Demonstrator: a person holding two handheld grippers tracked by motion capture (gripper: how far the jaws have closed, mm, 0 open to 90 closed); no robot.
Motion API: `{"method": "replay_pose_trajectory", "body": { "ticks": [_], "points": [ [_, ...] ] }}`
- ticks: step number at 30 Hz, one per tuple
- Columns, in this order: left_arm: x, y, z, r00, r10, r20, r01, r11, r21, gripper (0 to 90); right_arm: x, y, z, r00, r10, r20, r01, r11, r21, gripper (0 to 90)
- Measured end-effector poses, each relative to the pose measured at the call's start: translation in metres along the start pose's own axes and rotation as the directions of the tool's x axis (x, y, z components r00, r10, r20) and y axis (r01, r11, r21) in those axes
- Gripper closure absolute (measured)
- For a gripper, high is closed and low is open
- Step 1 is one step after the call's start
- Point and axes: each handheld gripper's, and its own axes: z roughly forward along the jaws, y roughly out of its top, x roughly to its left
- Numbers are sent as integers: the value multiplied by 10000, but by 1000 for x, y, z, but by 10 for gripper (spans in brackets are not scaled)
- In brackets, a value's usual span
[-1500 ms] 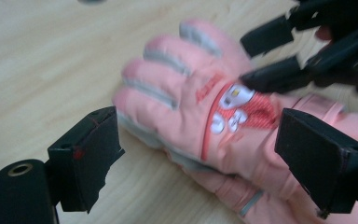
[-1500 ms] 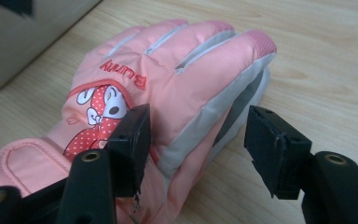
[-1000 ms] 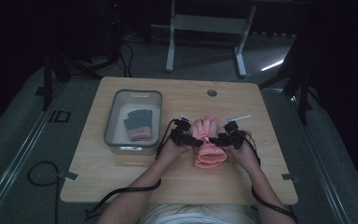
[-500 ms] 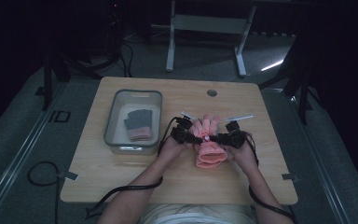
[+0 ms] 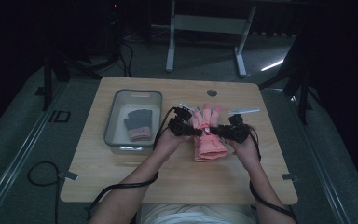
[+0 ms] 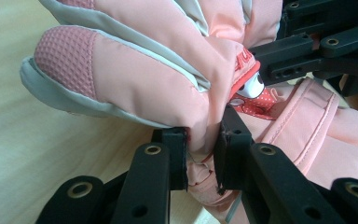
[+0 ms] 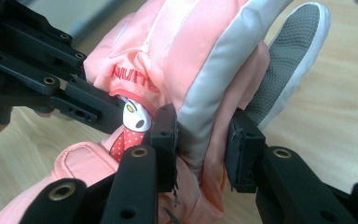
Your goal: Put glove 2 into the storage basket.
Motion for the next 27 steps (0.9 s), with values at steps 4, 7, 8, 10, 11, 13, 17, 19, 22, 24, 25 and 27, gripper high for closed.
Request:
{"method": "replay_pose_trajectory", "body": {
  "ticks": [4, 7, 8, 10, 11, 13, 17, 19, 22, 24, 25, 27],
  "points": [
    [-4, 8, -15, 9994, 300, -161, -302, 9995, -103, 766, 9, 13, -9, 9999, -149, -37, 148, 9994, -316, 679],
    [-6, 12, -28, 9988, 417, -275, -424, 9988, -258, 765, 15, 21, -13, 9995, -303, -53, 300, 9985, -463, 679],
    [-6, 13, -31, 9984, 448, -341, -458, 9985, -301, 765, 18, 24, -14, 9990, -438, 6, 438, 9977, -520, 679],
    [-5, 14, -39, 9982, 436, -405, -453, 9982, -402, 766, 23, 30, -14, 9988, -491, -13, 490, 9973, -555, 679],
    [-5, 14, -41, 9981, 436, -431, -454, 9981, -419, 765, 25, 33, -14, 9985, -547, -43, 544, 9968, -579, 679],
    [-3, 16, -50, 9975, 415, -570, -443, 9978, -484, 766, 29, 40, -13, 9979, -631, -119, 622, 9961, -619, 679],
    [0, 21, -66, 9962, 445, -748, -488, 9972, -571, 765, 38, 54, -10, 9959, -892, -152, 878, 9934, -741, 679],
    [2, 23, -73, 9951, 448, -880, -505, 9967, -635, 766, 44, 61, -9, 9943, -1065, -112, 1053, 9913, -785, 679],
    [5, 26, -85, 9945, 414, -959, -488, 9959, -759, 766, 50, 72, -8, 9929, -1175, -159, 1158, 9897, -838, 679],
    [7, 27, -93, 9940, 405, -1016, -488, 9955, -811, 766, 55, 79, -7, 9916, -1280, -208, 1257, 9882, -877, 679],
    [8, 28, -96, 9936, 410, -1056, -505, 9948, -886, 766, 57, 82, -6, 9909, -1328, -234, 1302, 9875, -885, 679],
    [10, 28, -104, 9932, 367, -1108, -474, 9943, -955, 766, 61, 88, -4, 9891, -1444, -289, 1412, 9858, -907, 679]
  ]
}}
